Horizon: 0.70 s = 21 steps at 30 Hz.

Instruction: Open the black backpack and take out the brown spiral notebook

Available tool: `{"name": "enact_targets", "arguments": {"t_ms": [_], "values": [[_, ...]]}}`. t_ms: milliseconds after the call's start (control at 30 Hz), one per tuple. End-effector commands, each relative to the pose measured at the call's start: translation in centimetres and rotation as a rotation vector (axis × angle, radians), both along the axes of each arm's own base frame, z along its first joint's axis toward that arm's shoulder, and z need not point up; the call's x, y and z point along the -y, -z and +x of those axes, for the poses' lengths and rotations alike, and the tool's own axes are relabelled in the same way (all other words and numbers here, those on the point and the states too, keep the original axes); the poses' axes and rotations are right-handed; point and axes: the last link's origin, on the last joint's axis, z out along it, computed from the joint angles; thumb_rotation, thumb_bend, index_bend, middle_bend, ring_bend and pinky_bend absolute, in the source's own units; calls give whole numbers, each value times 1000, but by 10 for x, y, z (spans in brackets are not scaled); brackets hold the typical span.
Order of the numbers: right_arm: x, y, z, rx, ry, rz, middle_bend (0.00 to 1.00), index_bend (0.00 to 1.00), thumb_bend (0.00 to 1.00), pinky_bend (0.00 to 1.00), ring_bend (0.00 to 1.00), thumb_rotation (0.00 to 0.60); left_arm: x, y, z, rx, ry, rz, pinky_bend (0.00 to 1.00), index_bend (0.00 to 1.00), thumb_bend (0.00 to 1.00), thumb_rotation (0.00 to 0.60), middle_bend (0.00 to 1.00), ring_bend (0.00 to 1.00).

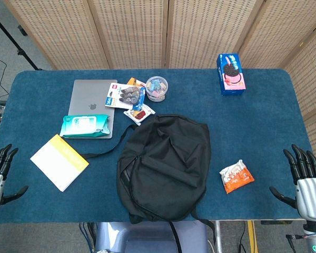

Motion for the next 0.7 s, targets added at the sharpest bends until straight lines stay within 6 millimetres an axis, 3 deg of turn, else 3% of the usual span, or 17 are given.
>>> {"name": "enact_targets", "arguments": {"t_ms": [33, 367, 533, 700], "values": [[0, 2, 0, -14, 1, 5, 0, 0, 0, 0, 0, 600, -1, -1, -1, 0, -5, 1, 38, 39, 155, 600, 0, 0], [-3, 15, 7, 0, -38, 101, 0, 5, 0, 0, 0, 600, -2, -3, -2, 3, -11, 9, 38, 39, 159, 600, 0, 0], [0, 36, 22, 99, -112, 294, 25, 82, 0, 0, 0, 600, -5, -4, -2, 9, -10, 19, 38, 39, 160, 600, 0, 0], [13, 62, 47, 68, -254, 468, 121, 184, 0, 47, 51, 600, -5, -5, -3, 7, -21, 24, 38, 39, 160, 600, 0, 0]]}}
